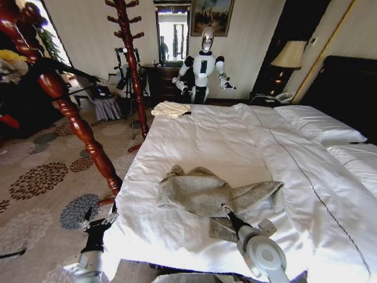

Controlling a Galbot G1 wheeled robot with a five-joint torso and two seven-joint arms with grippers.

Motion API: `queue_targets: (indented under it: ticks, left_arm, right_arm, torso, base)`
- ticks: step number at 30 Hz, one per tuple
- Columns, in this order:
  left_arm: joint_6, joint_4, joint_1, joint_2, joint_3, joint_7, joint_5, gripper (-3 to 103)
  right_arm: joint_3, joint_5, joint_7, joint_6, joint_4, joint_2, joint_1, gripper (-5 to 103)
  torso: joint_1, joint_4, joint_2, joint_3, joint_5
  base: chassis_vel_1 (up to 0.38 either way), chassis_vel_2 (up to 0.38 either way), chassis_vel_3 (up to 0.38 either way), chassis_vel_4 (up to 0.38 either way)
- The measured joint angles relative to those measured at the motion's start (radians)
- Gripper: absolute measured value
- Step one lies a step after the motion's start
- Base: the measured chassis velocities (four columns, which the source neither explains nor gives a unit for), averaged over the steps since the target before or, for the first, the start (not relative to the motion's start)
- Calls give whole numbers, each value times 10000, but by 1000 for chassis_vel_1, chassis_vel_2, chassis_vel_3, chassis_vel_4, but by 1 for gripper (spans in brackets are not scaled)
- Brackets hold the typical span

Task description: Pick up the clothes from the bed and hang them on the clothes hanger.

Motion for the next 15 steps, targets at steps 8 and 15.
queue_targets:
  ticks: [8, 15]
  left_arm:
    - [-17, -12, 50, -27, 22, -2, 73, 100]
    - [-38, -22, 82, -28, 9, -2, 78, 100]
  right_arm:
    - [-254, -483, -160, 126, -174, 186, -77, 46]
    - [-378, -771, -215, 210, -223, 196, -189, 19]
  torso:
    - [0, 0, 0, 0, 2]
    - [0, 0, 0, 0, 1]
  base:
    - [0, 0, 0, 0]
    - [0, 0, 0, 0]
